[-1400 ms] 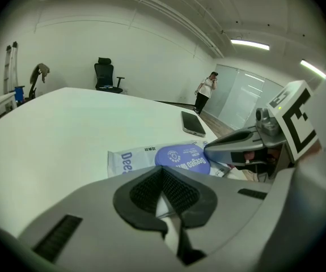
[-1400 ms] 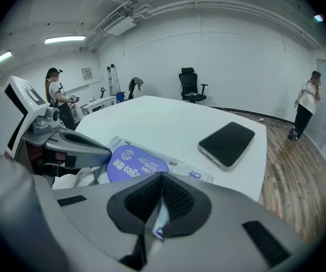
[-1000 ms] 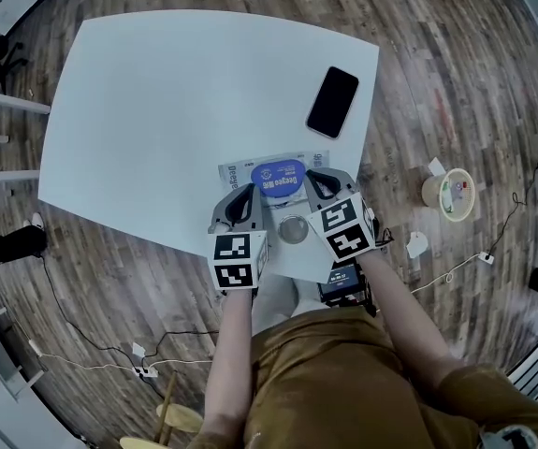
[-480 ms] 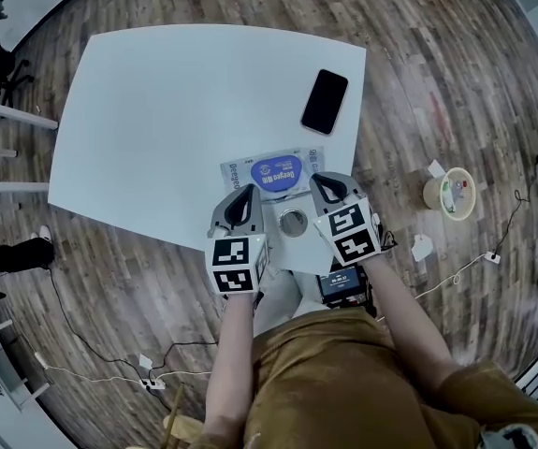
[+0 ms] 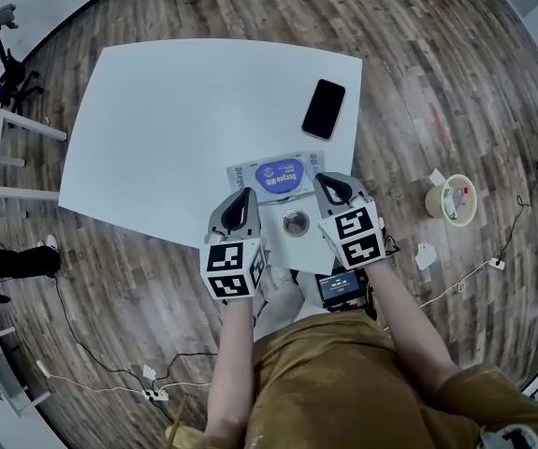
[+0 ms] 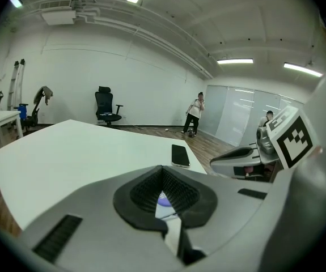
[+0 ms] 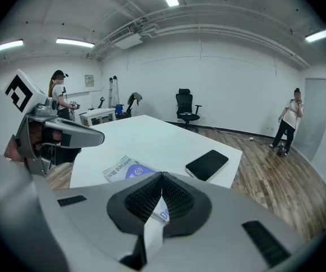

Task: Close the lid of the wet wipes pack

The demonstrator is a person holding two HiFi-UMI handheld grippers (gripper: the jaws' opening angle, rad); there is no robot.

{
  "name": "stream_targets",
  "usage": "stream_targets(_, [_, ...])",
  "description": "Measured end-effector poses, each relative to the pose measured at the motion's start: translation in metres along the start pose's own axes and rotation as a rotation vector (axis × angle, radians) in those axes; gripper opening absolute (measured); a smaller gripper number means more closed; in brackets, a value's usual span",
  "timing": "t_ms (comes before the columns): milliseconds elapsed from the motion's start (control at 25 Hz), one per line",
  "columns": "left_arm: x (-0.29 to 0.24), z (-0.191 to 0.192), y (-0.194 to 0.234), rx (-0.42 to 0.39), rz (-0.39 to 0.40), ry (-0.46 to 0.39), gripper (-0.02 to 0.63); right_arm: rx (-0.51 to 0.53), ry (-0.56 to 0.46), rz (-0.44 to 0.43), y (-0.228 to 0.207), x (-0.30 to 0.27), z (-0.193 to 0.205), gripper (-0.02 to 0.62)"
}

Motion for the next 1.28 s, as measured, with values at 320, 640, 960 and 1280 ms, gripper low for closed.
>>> stream_targets(320, [0.021,0.003,-0.005,-0.013,-0.011,-0.028,-0.006,-0.013,-0.066,0.029,0.005,0.025,0.000,0.008])
stream_targets(640, [0.039,-0.008,-0.008,-0.037,-0.034,-0.073,-0.006,-0.053,-0.156,0.070,0.002,0.054,-0.008,0.008])
stream_targets(960, [0.054,-0.025,-0.008,-0.051,-0.066,-0.127,-0.006,-0.056,-0.289,0.074,-0.001,0.089,-0.041,0.008])
stream_targets(1280, [0.075,-0.048,-0.004,-0.043,-0.096,-0.194,-0.006,-0.061,-0.365,0.073,0.000,0.117,-0.059,0.008])
Point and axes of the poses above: the fingertips, and each gripper's own axes: x backward along the fingers, y to its left, z out of its underside, the point moved 1 cm from there along x, backward along the fingers, and after that the axes turned 15 degrees about y, right-handed, at the moved point
